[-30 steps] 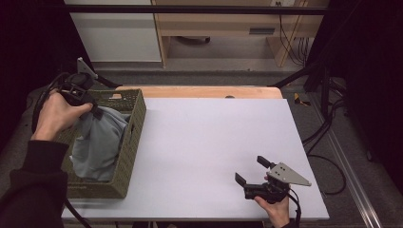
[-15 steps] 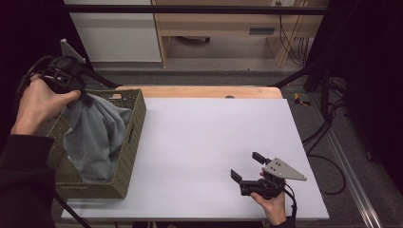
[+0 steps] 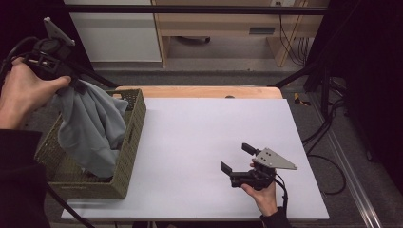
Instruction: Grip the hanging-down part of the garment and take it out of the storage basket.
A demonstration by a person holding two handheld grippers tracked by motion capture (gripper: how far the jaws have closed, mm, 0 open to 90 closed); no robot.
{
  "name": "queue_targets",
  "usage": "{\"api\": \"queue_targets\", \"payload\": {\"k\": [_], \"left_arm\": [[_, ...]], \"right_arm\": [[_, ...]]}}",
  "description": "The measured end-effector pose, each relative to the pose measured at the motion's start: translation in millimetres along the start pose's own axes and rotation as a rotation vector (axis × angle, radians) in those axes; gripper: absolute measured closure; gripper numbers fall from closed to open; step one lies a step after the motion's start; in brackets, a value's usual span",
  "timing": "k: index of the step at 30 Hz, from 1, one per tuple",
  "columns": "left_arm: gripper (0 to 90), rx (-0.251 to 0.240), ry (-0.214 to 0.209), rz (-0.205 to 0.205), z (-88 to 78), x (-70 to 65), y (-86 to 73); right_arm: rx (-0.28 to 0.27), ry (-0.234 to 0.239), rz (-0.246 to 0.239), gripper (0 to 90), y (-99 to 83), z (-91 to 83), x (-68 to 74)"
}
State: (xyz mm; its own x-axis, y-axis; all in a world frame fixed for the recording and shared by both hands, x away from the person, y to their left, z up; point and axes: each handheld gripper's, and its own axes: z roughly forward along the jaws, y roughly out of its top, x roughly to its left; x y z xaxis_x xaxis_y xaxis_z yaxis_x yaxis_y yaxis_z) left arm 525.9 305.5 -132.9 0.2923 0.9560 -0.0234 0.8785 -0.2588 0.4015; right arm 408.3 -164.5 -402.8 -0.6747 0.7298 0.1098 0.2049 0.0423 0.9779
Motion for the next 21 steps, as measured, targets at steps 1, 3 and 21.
{"api": "queue_targets", "payload": {"k": [1, 3, 21], "left_arm": [[86.6, 0.000, 0.000, 0.000, 0.0, 0.0, 0.0], [86.6, -0.001, 0.002, 0.005, -4.4, -1.9, 0.3], [86.6, 0.018, 0.001, 0.006, -6.1, -0.4, 0.8]], "right_arm": [[0.002, 0.008, 0.001, 1.3, 1.5, 3.5, 1.7], [0.006, 0.024, 0.007, 1.3, 4.4, 11.1, 5.0], [-0.024, 0.192, 0.008, 2.9, 36.9, 80.5, 49.8]]}}
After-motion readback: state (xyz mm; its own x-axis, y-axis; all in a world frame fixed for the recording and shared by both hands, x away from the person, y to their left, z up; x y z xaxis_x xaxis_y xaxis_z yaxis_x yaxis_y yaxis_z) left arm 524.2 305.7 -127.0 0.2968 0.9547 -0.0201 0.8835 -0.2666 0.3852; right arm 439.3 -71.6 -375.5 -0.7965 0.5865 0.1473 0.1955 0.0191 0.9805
